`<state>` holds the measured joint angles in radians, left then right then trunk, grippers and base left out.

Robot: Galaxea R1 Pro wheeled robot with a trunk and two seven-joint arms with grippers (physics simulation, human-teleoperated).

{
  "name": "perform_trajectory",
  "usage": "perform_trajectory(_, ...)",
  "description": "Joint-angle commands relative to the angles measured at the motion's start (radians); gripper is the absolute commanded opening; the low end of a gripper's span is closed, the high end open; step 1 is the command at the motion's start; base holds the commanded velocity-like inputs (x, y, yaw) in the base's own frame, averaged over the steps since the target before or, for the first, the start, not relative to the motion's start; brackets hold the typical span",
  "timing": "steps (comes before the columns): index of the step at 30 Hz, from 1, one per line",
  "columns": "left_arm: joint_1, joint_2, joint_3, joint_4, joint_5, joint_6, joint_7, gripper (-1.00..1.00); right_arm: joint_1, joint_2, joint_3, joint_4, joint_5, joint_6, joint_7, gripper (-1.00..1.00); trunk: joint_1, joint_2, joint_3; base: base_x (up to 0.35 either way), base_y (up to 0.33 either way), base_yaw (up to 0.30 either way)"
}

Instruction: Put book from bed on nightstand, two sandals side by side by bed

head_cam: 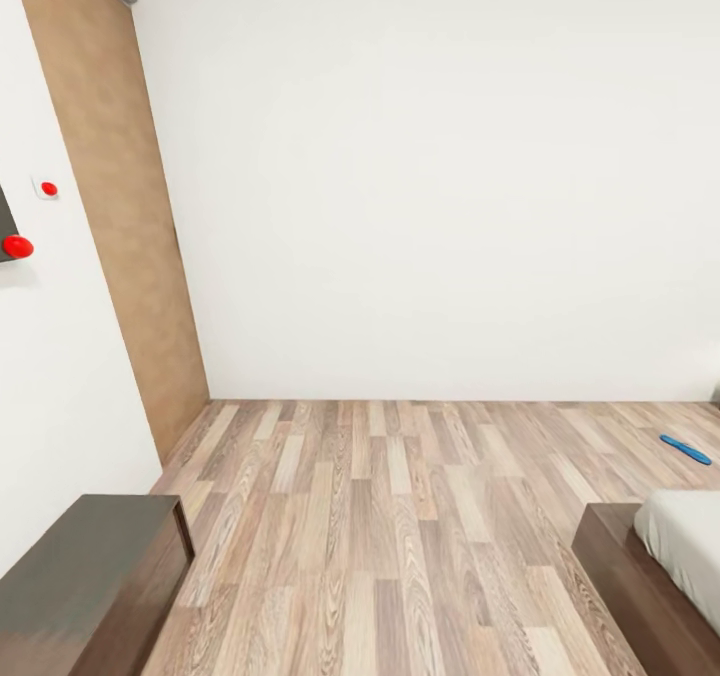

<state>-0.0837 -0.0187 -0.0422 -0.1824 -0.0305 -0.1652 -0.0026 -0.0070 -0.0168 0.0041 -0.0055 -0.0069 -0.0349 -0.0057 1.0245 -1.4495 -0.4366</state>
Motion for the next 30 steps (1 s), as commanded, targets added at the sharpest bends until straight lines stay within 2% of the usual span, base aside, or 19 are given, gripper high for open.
perform_trajectory(1, -0.001, 0.0, -0.004, 0.001, -0.003, -0.004, 0.001, 1.0, -0.001, 0.0, 0.0, 0.001, -0.001, -0.003, -0.001, 1.0, 0.0, 0.0, -0.001, 0.304, 0.0, 0.0)
perform_trajectory(30, -0.001, 0.0, -0.004, 0.001, -0.003, -0.004, 0.001, 1.0, -0.001, 0.0, 0.0, 0.001, -0.001, -0.003, 0.0, 1.0, 0.0, 0.0, -0.001, 0.304, 0.0, 0.0)
